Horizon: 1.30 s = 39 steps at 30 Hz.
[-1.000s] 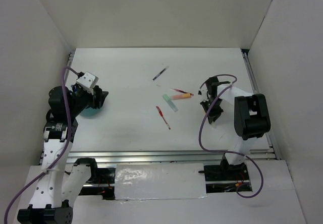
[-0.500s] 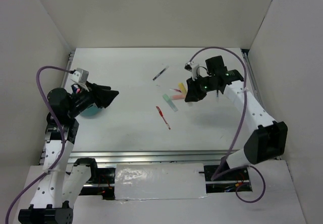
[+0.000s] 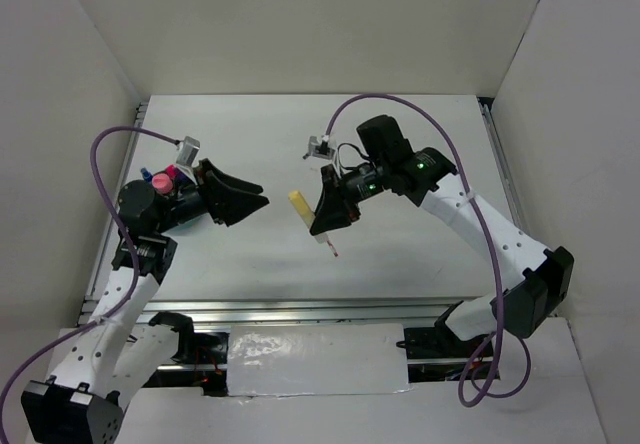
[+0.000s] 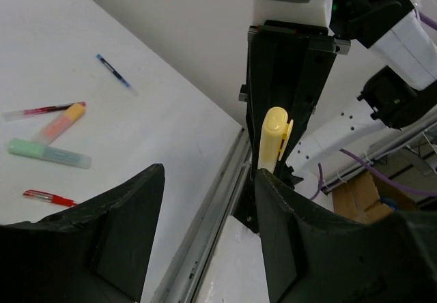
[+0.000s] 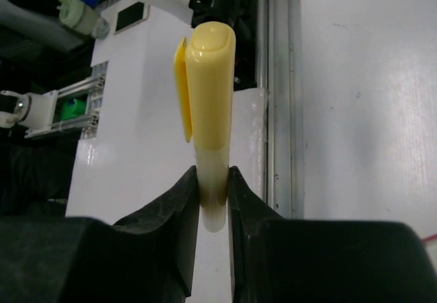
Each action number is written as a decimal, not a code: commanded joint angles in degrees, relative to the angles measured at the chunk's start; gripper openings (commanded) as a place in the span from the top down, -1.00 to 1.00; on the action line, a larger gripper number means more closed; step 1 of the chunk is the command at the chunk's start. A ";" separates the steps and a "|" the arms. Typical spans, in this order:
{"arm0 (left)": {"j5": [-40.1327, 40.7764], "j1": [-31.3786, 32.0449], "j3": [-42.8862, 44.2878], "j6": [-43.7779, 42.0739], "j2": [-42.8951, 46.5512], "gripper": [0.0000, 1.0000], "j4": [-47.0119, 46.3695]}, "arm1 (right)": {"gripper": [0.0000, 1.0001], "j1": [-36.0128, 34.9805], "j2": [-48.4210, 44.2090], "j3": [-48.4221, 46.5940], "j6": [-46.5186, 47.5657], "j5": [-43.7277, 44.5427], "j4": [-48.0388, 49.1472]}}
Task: Sort the stationery into containers
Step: Pick up the pen from the center of the board, then place the pen in the storage box.
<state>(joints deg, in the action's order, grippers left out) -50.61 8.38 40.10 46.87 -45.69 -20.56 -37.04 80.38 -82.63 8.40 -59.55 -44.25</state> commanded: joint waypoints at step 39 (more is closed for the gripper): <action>-3.97 6.03 0.42 6.22 -1.77 -0.01 -12.15 | 0.95 -7.08 8.04 -7.63 -7.88 -5.14 9.36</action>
<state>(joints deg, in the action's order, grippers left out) -54.13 14.11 39.81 55.37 -48.51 -32.38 -43.20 87.96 -87.39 0.86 -63.77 -37.19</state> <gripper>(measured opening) 0.530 0.253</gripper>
